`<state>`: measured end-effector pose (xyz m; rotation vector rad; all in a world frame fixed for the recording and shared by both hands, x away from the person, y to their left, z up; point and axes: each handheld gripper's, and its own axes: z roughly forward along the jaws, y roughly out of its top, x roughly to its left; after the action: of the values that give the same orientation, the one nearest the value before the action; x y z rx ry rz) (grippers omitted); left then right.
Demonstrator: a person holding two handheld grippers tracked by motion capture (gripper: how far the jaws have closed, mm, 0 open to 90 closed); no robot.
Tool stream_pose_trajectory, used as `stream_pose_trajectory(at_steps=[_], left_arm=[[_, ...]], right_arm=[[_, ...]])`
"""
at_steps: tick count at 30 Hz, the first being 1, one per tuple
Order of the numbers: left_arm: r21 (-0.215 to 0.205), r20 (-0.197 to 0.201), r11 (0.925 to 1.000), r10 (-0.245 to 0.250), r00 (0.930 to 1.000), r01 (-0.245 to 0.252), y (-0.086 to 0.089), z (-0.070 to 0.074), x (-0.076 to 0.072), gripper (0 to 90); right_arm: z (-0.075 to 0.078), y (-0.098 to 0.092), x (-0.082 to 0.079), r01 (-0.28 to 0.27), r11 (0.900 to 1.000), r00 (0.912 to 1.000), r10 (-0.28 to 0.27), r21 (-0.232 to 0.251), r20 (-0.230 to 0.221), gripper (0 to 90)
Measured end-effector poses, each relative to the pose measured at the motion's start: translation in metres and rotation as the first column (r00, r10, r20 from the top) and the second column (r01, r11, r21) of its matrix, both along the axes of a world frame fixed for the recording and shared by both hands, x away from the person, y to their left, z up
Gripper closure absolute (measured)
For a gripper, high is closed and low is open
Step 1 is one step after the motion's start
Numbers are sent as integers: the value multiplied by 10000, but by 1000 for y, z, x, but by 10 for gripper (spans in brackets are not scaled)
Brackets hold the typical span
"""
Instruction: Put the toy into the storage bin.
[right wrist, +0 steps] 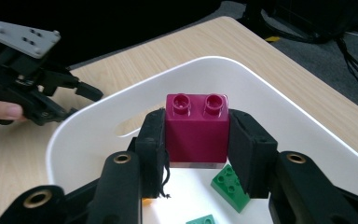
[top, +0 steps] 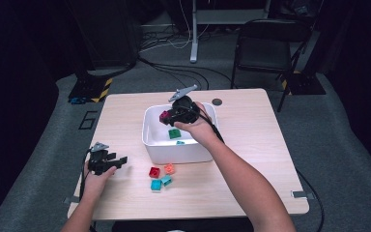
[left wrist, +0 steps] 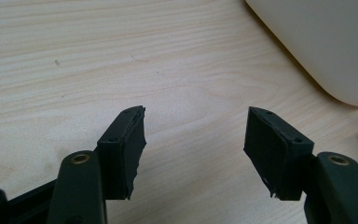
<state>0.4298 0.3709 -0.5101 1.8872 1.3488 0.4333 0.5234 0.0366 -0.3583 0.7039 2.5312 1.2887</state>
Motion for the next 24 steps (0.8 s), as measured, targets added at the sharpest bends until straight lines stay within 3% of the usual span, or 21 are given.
stream_pose_trajectory(at_steps=[14,20,24], left_arm=[[-25,-25,10000,-16,10000,16,0,0,0,379],[-57,-4,10000,8,10000,-8,1,0,1,379],[-15,-39,10000,-24,10000,24,0,0,0,379]], right_arm=[[-30,7,26,532,9954,9965,-581,-790,-602,582],[-31,6,24,636,9952,9954,-686,-744,-669,560],[-24,2,19,816,9929,9949,-863,-862,-517,532]])
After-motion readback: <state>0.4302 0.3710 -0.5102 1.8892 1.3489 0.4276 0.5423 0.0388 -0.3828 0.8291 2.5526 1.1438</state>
